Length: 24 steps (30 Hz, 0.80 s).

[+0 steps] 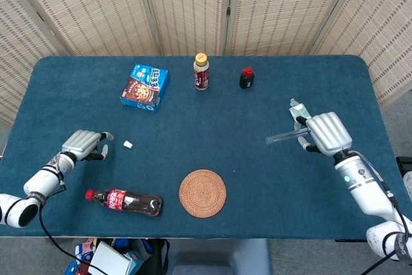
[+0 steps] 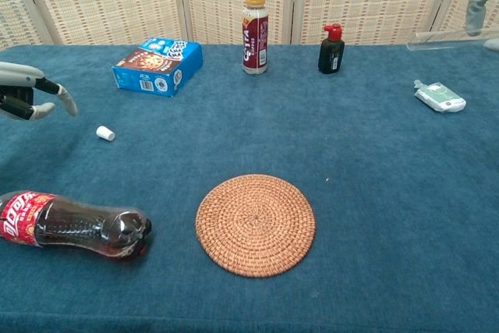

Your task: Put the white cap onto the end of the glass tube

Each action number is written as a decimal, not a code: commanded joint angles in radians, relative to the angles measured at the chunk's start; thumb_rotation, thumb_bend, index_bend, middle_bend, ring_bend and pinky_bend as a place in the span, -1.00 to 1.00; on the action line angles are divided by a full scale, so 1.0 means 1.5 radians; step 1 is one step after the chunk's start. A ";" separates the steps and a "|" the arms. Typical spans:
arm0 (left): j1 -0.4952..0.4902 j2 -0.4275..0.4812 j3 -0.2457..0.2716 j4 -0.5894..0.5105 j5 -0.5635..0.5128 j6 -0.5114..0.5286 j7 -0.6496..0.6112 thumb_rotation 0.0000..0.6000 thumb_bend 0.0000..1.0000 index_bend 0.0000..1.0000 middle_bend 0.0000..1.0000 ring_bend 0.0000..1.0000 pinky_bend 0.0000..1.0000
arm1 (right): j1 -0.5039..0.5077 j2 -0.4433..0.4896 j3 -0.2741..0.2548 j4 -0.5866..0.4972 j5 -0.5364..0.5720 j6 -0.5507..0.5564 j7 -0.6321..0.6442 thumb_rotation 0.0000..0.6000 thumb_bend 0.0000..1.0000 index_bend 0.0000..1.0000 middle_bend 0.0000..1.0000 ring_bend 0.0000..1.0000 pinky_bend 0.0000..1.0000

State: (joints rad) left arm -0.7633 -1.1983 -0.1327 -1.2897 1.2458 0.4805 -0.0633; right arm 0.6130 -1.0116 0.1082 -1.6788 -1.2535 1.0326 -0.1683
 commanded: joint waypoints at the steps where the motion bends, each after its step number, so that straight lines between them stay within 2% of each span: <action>1: -0.012 -0.017 0.006 0.017 -0.018 -0.014 -0.002 -0.08 0.28 -0.55 1.00 1.00 1.00 | -0.003 -0.002 -0.001 0.001 -0.003 0.000 0.001 1.00 -0.07 0.73 1.00 1.00 1.00; 24: -0.053 -0.054 0.029 0.026 -0.076 -0.026 0.030 -0.07 0.28 -0.56 1.00 1.00 1.00 | -0.030 -0.003 0.004 0.011 -0.006 -0.002 0.012 1.00 -0.07 0.73 1.00 1.00 1.00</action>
State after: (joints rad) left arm -0.8422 -1.2787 -0.0902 -1.2501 1.1322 0.4419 -0.0187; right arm 0.5685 -1.0167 0.1140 -1.6616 -1.2618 1.0298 -0.1502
